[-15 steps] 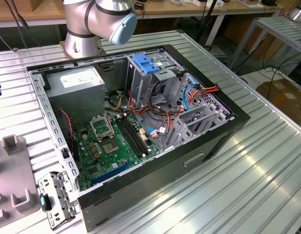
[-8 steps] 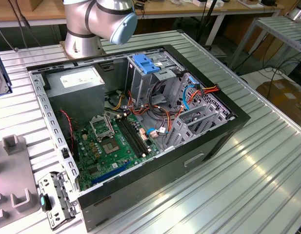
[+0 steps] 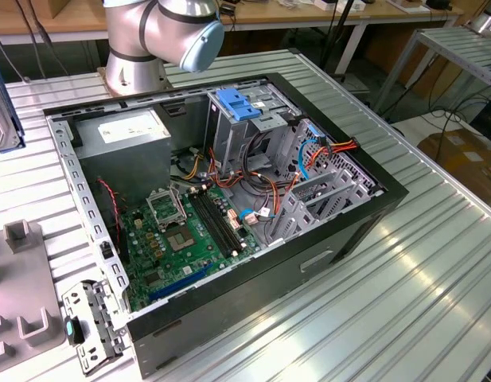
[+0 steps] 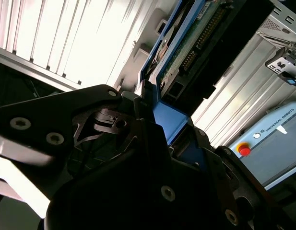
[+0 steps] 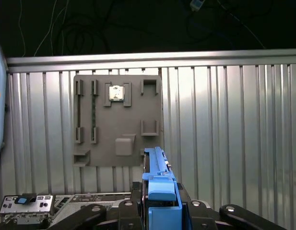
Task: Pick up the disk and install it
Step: 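Pick up the disk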
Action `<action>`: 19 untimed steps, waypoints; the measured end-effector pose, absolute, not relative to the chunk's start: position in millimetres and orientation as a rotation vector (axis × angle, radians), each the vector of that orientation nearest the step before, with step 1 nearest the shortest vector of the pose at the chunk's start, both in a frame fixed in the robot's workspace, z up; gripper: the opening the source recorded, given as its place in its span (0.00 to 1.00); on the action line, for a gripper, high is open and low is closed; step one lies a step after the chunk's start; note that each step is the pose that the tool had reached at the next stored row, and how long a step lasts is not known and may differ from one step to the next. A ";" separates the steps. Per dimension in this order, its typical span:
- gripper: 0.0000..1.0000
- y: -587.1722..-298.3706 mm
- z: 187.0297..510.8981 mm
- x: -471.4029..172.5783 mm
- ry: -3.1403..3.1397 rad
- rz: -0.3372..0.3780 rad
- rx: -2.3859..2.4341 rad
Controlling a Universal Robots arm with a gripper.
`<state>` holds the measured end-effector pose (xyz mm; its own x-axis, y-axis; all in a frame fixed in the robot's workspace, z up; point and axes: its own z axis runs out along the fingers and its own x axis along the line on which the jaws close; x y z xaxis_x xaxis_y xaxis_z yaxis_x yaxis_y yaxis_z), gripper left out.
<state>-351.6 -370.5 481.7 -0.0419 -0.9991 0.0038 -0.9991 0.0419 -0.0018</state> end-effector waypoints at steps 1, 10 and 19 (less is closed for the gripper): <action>0.37 -370.5 481.7 -348.7 -2.266 0.006 2.173; 0.37 -370.5 481.7 -320.8 -2.266 0.006 2.174; 0.37 -370.5 481.8 -296.6 -2.266 0.006 2.173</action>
<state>-296.6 -370.5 481.8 -0.0418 -0.9991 0.0039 -0.9991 0.0418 -0.0017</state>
